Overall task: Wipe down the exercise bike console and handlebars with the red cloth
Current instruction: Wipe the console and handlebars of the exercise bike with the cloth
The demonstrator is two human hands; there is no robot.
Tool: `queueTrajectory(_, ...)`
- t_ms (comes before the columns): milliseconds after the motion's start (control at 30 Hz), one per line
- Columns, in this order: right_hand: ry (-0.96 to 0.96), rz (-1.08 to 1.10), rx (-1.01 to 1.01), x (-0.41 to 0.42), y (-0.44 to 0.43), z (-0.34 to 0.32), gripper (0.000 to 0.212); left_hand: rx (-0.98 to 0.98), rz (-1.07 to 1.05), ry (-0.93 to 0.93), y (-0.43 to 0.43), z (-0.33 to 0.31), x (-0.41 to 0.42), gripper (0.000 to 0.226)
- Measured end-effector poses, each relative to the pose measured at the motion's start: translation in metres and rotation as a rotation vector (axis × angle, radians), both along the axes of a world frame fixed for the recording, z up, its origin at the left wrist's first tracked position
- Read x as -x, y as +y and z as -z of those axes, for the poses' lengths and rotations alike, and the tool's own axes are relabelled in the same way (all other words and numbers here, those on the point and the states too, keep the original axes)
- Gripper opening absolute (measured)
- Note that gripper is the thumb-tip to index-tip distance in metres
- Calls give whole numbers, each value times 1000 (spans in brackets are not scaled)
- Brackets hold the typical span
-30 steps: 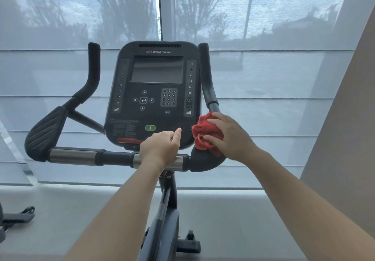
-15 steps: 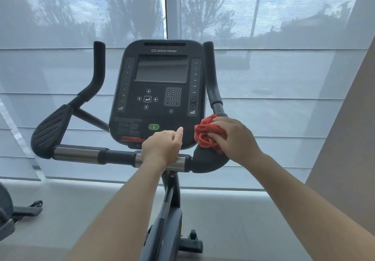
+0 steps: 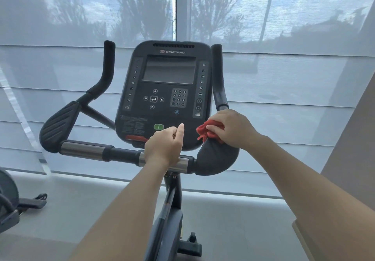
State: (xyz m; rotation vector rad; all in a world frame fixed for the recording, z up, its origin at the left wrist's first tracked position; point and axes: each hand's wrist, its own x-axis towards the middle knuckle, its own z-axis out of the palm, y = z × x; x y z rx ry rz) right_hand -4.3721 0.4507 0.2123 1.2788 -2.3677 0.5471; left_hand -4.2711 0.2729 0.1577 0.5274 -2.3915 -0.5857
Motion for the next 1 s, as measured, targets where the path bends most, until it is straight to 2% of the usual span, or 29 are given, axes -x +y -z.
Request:
queueTrajectory(133, -63, -105, -13, -17, 4, 2, 20, -59, -27, 59, 1, -1, -3, 57)
queueTrajectory(333, -97, -163, 73, -41, 13, 15, 20, -85, -9, 70, 2, -1, -5, 55)
queueTrajectory(533, -43, -144, 195, -56, 20, 36, 19, -69, -6, 56, 1, -1, -5, 56)
queueTrajectory(833, -27, -22, 307, -35, 6, 25, 17, -23, 3, -31, 1, -2, -5, 54)
queueTrajectory(1000, -63, -133, 270, -37, 23, 31, 18, -17, 18, -26, 0, -4, -3, 56)
